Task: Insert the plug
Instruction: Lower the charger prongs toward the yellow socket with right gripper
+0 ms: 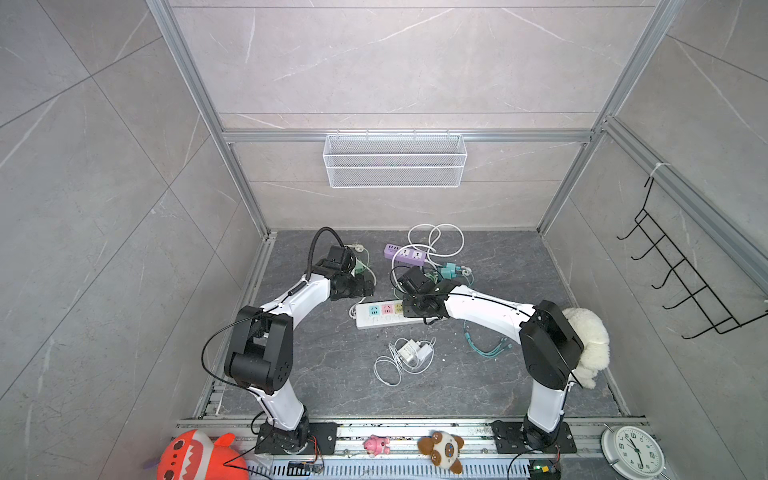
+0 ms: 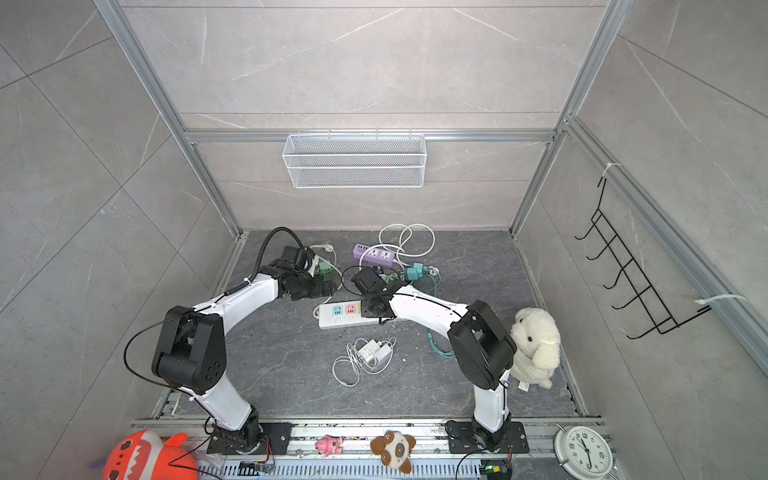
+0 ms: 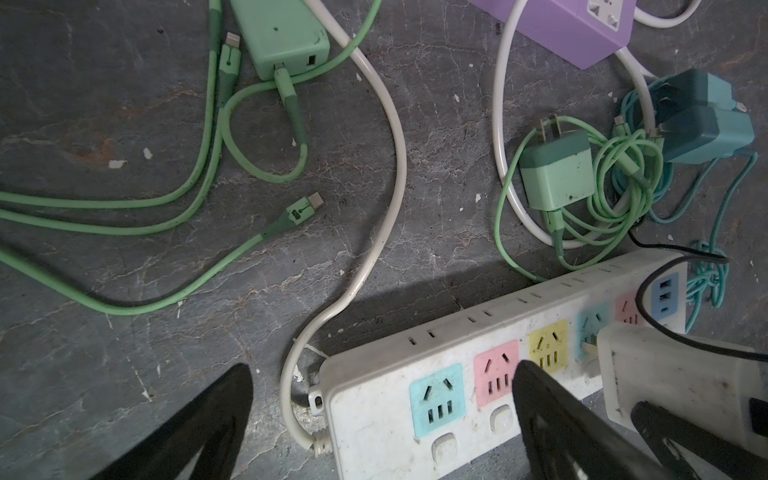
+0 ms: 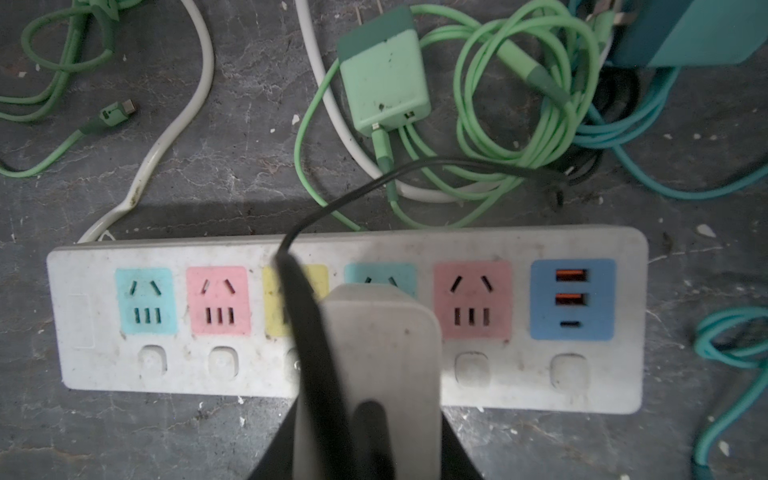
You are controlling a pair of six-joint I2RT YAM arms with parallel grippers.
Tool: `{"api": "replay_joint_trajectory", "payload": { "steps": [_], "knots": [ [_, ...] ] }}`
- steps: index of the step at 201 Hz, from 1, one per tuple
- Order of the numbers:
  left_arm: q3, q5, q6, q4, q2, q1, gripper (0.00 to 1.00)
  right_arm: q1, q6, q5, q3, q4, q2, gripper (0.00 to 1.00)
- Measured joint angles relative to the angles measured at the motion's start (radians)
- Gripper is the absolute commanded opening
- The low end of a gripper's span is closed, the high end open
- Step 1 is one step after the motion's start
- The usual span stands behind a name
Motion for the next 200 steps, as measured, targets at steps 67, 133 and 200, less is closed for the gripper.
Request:
{"api": "replay_joint_trajectory", "payload": {
  "steps": [67,133,200],
  "knots": [
    [-0.007,0.0,0.0,0.002,-0.001,0.0,1.0,0.013,-0.015,0.011,0.0,-0.014,-0.024,0.08],
    [-0.011,0.0,0.0,0.002,-0.007,0.0,1.0,0.016,-0.018,0.035,0.0,-0.03,-0.024,0.07],
    [-0.011,0.0,0.0,0.002,-0.009,0.0,1.0,0.017,-0.018,0.04,0.01,-0.029,0.002,0.07]
  ]
}}
